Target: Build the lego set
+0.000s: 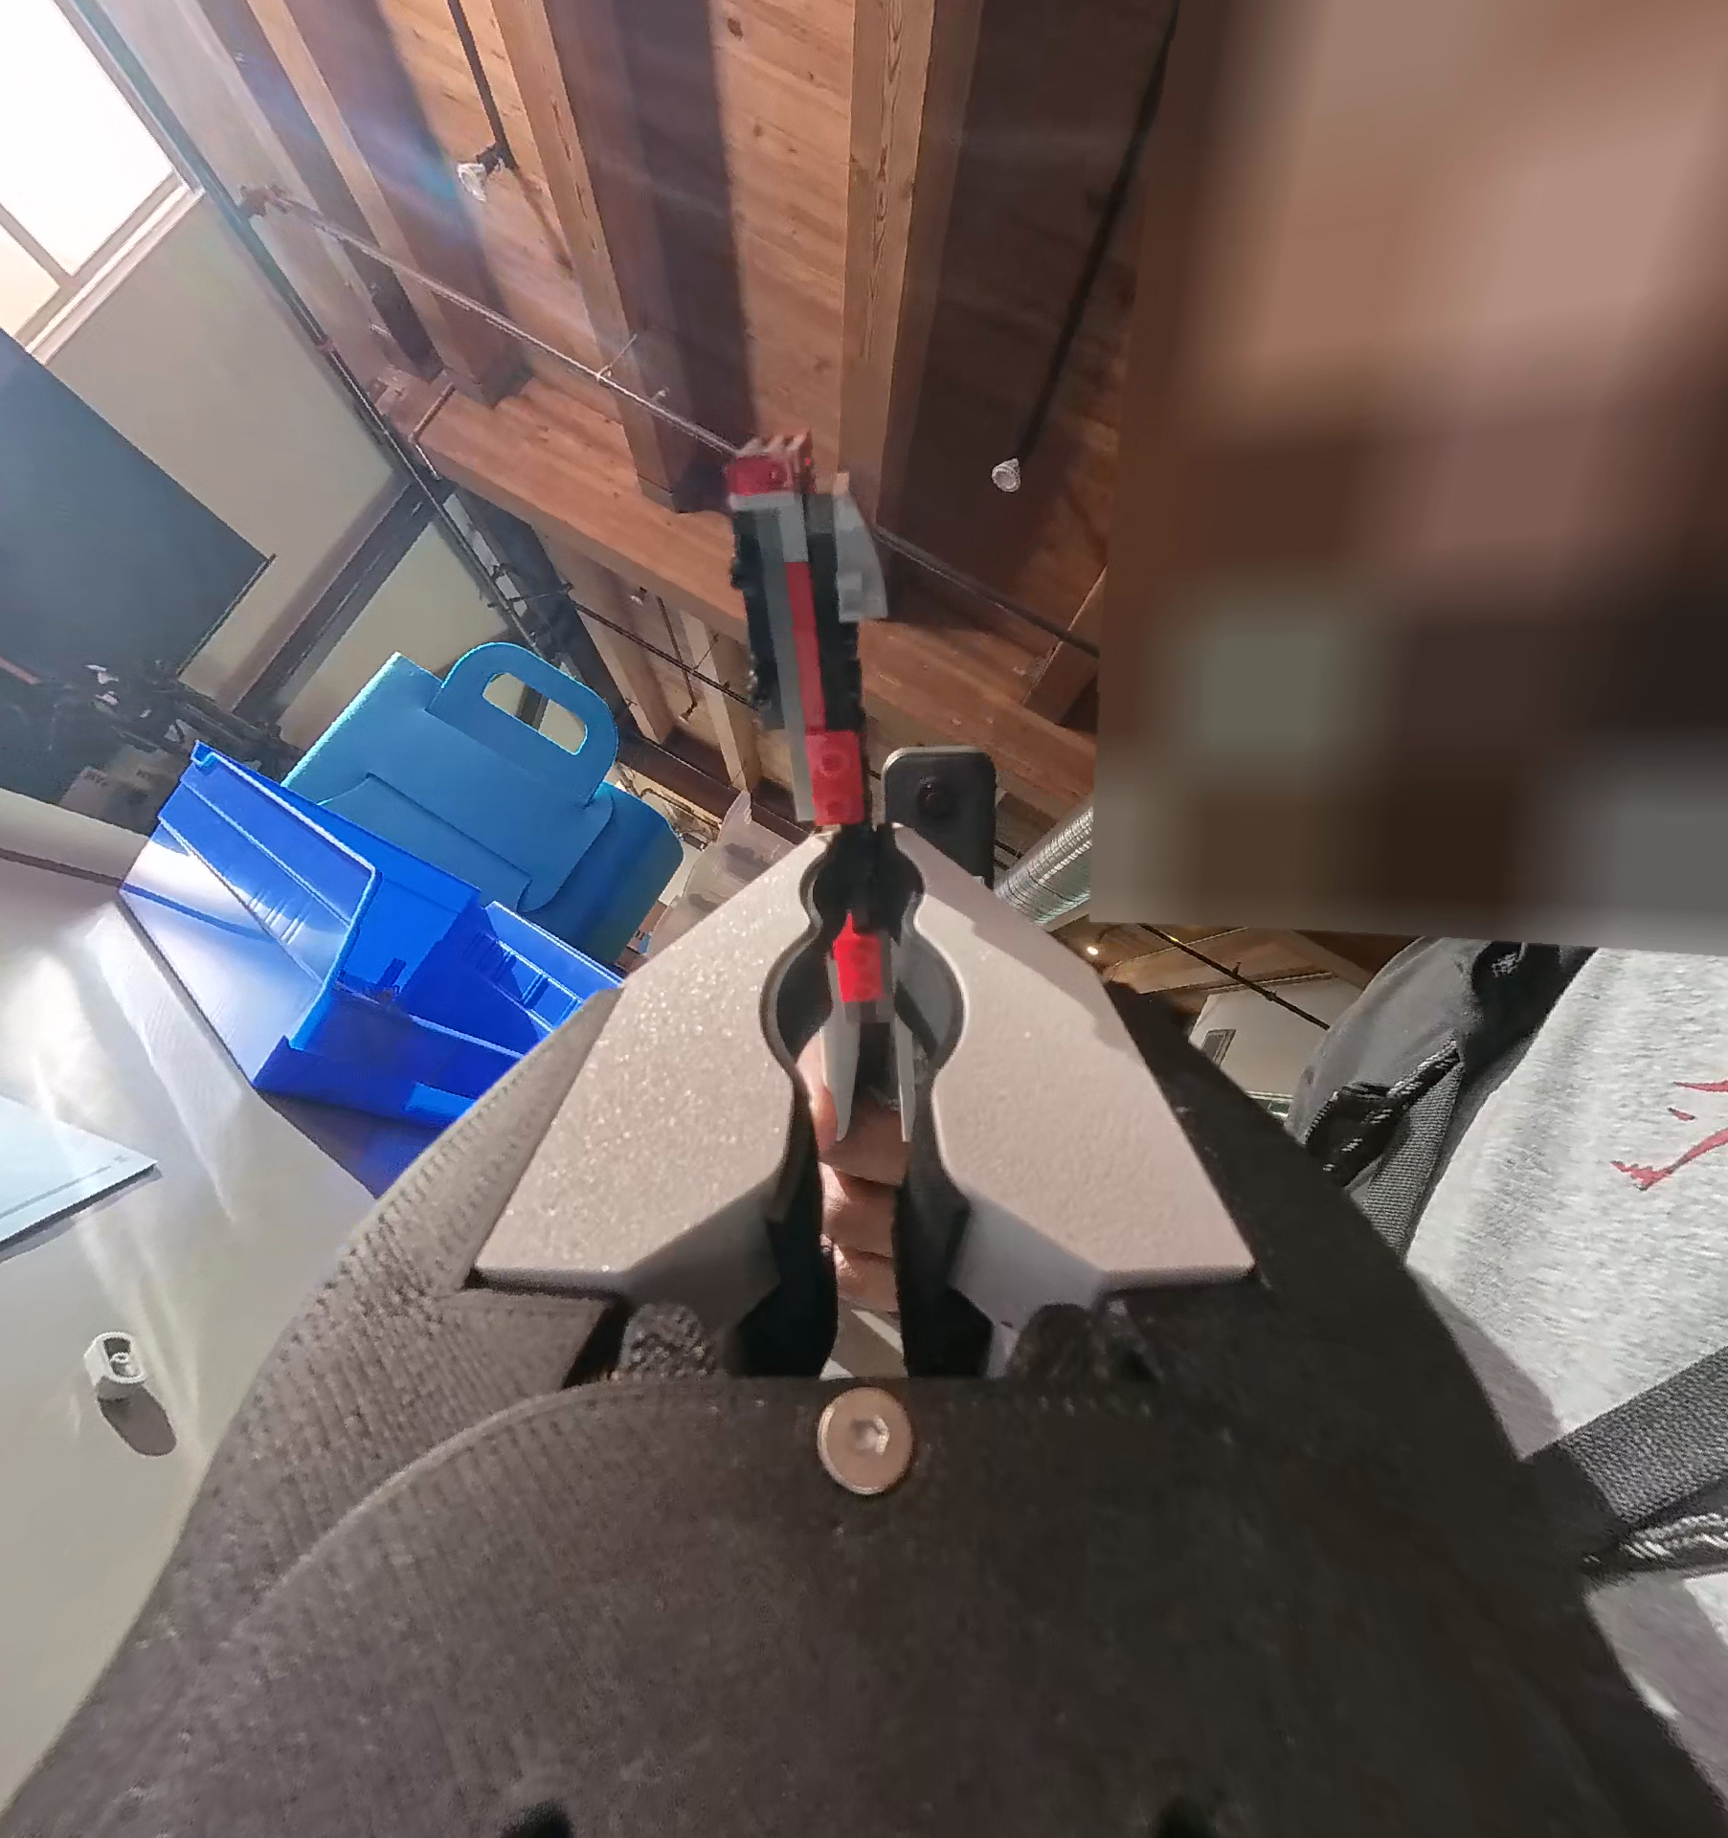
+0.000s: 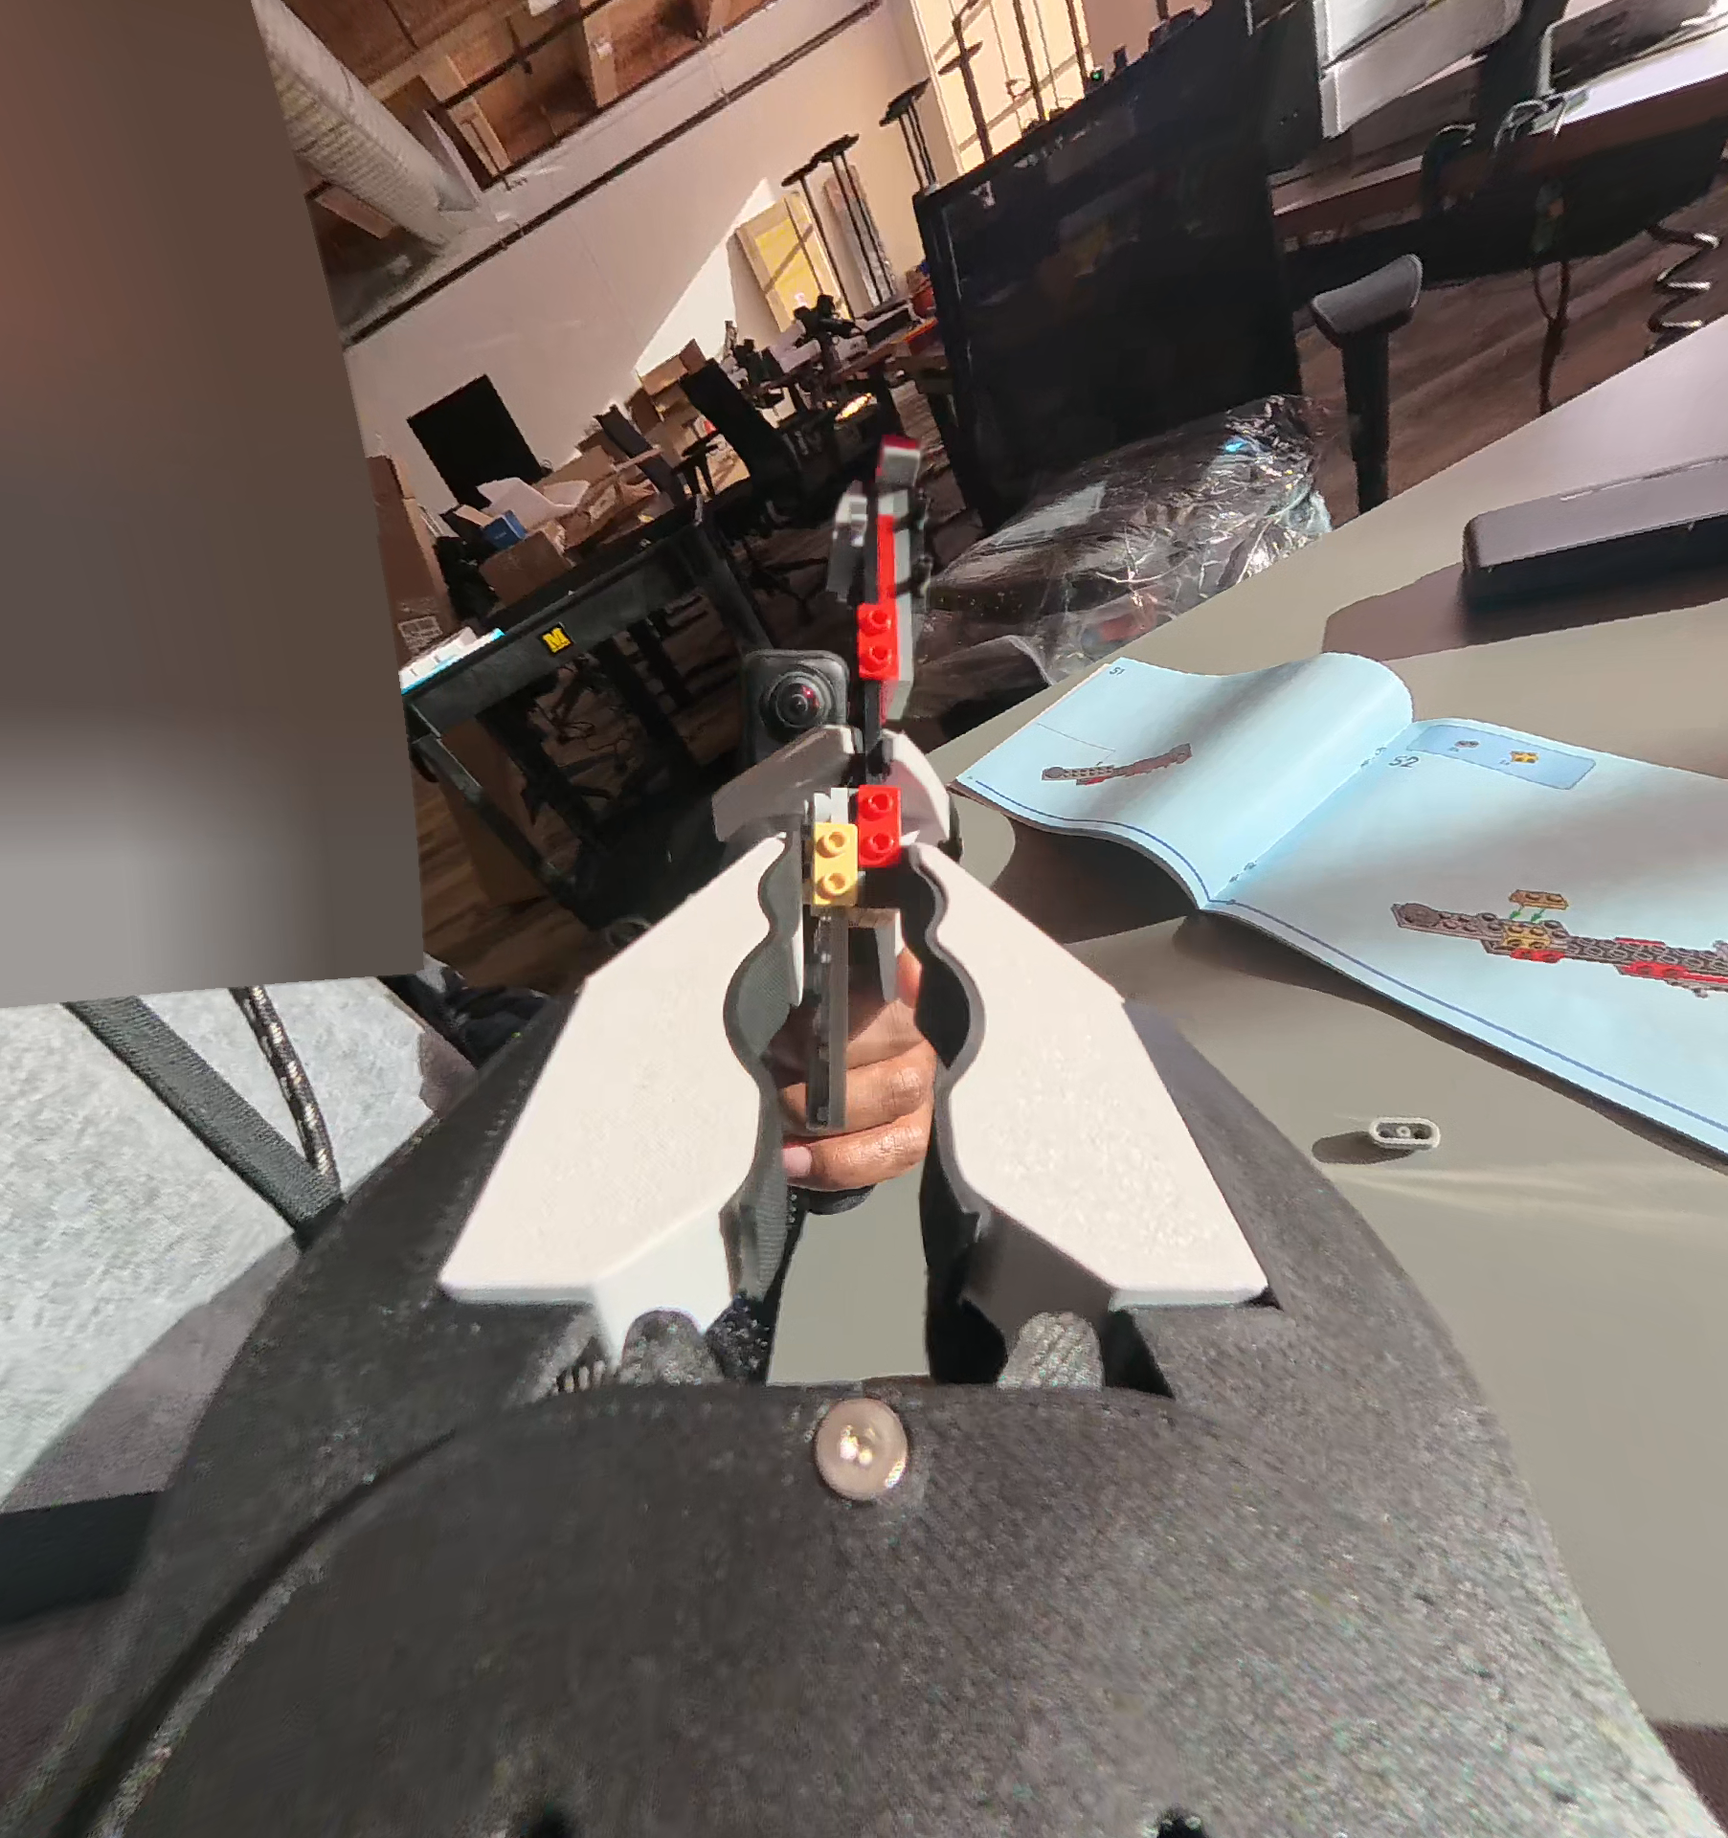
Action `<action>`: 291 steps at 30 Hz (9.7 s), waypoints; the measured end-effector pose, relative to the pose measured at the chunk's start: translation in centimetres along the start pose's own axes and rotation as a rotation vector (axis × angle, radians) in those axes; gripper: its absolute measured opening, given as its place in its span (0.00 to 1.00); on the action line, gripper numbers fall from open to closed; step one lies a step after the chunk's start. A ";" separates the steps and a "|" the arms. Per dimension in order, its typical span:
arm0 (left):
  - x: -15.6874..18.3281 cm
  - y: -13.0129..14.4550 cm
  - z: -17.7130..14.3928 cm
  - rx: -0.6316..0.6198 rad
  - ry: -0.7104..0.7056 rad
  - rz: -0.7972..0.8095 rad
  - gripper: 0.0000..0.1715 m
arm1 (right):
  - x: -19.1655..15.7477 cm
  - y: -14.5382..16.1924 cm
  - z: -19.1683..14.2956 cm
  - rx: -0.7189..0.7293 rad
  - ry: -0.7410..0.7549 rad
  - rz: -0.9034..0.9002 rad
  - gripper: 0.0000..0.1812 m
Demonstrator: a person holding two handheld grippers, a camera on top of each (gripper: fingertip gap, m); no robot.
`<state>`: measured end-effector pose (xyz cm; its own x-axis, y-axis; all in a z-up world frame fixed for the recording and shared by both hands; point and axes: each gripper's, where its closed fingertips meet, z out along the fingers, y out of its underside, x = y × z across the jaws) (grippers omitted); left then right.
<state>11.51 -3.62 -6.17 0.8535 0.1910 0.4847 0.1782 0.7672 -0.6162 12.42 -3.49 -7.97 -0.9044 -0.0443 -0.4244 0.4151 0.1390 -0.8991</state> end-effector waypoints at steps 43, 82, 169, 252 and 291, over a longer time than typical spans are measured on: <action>-5.7 10.9 3.9 -0.700 -0.365 -0.267 0.22 | 6.6 4.2 -10.4 0.086 -0.114 0.516 0.11; -9.7 13.6 -5.7 -1.709 0.381 0.702 0.18 | 6.9 4.9 -13.0 0.151 -0.072 0.526 0.11; -5.0 14.7 4.0 -1.555 -0.062 0.477 0.15 | 8.1 6.0 -11.6 0.541 -0.119 1.067 0.11; -2.3 14.3 4.5 -0.662 -0.293 -0.406 0.03 | 5.9 2.8 -11.6 0.529 -0.073 0.630 0.19; -1.2 14.3 4.6 -0.739 -0.281 -0.128 0.04 | 4.2 3.1 -11.0 0.452 -0.096 0.529 0.12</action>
<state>10.76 9.95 -12.75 0.6666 0.3520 0.6571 0.6285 0.2085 -0.7493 8.82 7.63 -11.37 -0.5653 -0.1746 -0.8062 0.8164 -0.2578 -0.5167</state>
